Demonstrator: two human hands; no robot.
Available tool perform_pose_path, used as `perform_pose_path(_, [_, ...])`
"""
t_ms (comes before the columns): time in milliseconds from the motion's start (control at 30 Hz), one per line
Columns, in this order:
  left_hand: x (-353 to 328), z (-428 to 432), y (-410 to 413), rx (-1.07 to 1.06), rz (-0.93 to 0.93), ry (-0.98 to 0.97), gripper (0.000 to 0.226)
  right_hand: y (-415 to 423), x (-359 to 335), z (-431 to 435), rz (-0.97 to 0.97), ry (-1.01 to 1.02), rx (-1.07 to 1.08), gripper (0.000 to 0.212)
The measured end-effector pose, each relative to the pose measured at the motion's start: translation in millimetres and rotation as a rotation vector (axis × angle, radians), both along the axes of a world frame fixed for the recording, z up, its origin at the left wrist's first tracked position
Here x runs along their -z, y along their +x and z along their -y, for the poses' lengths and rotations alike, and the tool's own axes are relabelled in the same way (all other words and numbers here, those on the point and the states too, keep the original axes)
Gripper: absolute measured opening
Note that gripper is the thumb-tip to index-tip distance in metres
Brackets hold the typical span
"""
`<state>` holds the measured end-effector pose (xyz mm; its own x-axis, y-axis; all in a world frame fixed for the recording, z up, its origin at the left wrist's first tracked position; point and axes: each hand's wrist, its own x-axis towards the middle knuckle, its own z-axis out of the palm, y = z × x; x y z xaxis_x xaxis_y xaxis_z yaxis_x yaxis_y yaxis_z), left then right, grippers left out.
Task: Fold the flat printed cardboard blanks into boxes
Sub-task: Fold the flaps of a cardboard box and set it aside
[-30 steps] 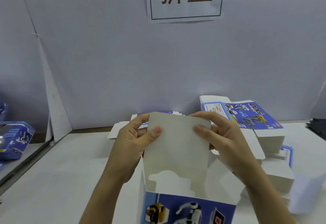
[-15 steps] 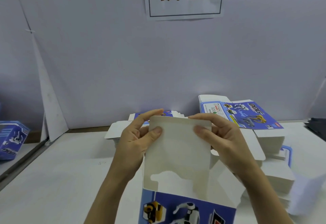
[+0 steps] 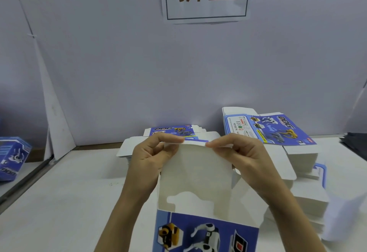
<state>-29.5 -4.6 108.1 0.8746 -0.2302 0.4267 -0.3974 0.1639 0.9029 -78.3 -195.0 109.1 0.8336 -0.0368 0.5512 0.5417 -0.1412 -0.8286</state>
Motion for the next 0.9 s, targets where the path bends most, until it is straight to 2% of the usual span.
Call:
perform_pose_path(67, [2.6,-0.2,-0.8,-0.023,0.003,-0.007,0.022,-0.8,-0.5,-0.4,0.006,0.022,-0.004,0.041])
perform_pose_path(133, [-0.4,-1.3,-2.7,-0.009,0.008,0.016,0.024,-1.9,-1.4,-0.9,0.025,0.037,-0.001,0.035])
perform_pose_path(200, [-3.8,0.4,-0.5,0.107,-0.058,0.061,0.015,0.0,0.1,1.8,0.028,0.073,0.04,0.035])
perform_pose_path(267, [2.1,-22.1,-5.3,0.289,-0.114,0.132,0.01,2.5,2.0,5.5,0.013,0.204,0.102,0.039])
perform_pose_path(300, [0.3,-30.0,-8.2,0.316,-0.162,0.154,0.01,3.4,2.6,7.0,-0.006,0.289,0.131,0.039])
perform_pose_path(333, [1.5,-33.1,-8.0,0.413,-0.137,0.271,0.035,4.1,3.0,8.5,-0.031,0.373,0.157,0.038])
perform_pose_path(367, [0.7,-36.1,-2.8,0.498,-0.186,0.406,0.066,4.6,3.4,9.3,-0.057,0.449,0.181,0.035])
perform_pose_path(400, [0.8,-42.5,-3.3,0.555,-0.221,0.556,0.088,5.0,3.9,9.2,-0.085,0.505,0.204,0.032])
perform_pose_path(433, [-0.5,-53.2,-9.5,0.601,-0.269,0.621,0.095,5.1,4.8,8.2,-0.116,0.541,0.225,0.029])
perform_pose_path(633, [35.1,-96.1,-18.6,0.592,-0.484,0.66,0.106,11.7,19.0,-22.3,-0.296,0.602,0.285,0.019])
perform_pose_path(700, [47.2,-106.2,-24.7,0.499,-0.548,0.559,0.106,11.2,26.0,-35.4,-0.349,0.66,0.219,0.022])
perform_pose_path(800, [61.4,-114.2,-26.3,0.251,-0.576,0.288,0.108,6.8,40.9,-47.5,-0.381,0.748,0.022,0.04])
perform_pose_path(833, [65.1,-113.8,-24.4,0.167,-0.566,0.195,0.104,4.7,46.2,-48.9,-0.405,0.704,-0.027,0.045])
perform_pose_path(900, [68.3,-108.0,-20.5,0.068,-0.537,0.059,0.088,-1.2,54.2,-53.5,-0.475,0.49,-0.12,0.053])
